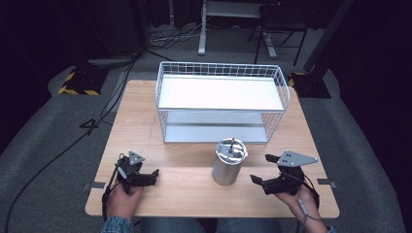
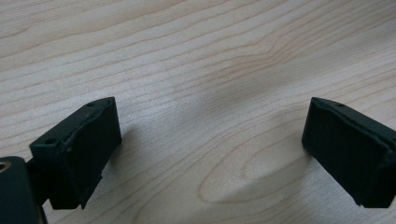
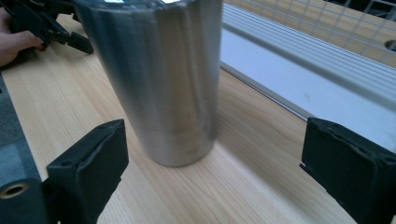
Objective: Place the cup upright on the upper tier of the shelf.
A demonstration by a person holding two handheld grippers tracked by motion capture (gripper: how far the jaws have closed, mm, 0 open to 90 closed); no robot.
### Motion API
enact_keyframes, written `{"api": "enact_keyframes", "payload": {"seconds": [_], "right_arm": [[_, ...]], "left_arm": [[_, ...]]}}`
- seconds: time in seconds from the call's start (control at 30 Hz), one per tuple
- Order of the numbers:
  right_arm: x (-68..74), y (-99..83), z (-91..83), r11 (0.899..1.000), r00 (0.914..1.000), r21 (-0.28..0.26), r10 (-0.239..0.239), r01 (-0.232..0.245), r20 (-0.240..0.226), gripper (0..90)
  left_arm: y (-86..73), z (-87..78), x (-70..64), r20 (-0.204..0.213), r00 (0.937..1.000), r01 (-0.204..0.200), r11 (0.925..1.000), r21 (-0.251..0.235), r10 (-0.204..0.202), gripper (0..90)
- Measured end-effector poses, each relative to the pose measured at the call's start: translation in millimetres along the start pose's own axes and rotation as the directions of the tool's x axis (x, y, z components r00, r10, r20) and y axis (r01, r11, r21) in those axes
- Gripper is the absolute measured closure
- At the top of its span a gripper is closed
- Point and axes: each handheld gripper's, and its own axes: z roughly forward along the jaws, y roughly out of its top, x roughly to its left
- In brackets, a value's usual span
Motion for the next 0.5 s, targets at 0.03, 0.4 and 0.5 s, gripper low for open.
{"api": "enact_keyframes", "payload": {"seconds": [0.03, 0.4, 0.5], "right_arm": [[1.1, 1.6, 2.0, 1.000, 1.0000, -0.003, -0.004, 0.004, -0.007, 7.6], [16.8, 14.3, 21.6, 0.999, 0.9978, -0.032, -0.035, 0.033, -0.056, 3.0], [19.9, 17.2, 25.9, 0.999, 0.9976, -0.037, -0.038, 0.036, -0.058, 0.6]], "left_arm": [[0.0, 0.0, 0.0, 0.000, 1.0000, 0.000, 1.0000, 0.000, 0.000, 5.1], [0.0, 0.0, 0.1, 0.000, 1.0000, -0.001, 1.0000, 0.000, 0.001, 5.1], [0.0, 0.0, 0.0, 0.000, 1.0000, 0.000, 1.0000, 0.000, 0.000, 5.1]]}}
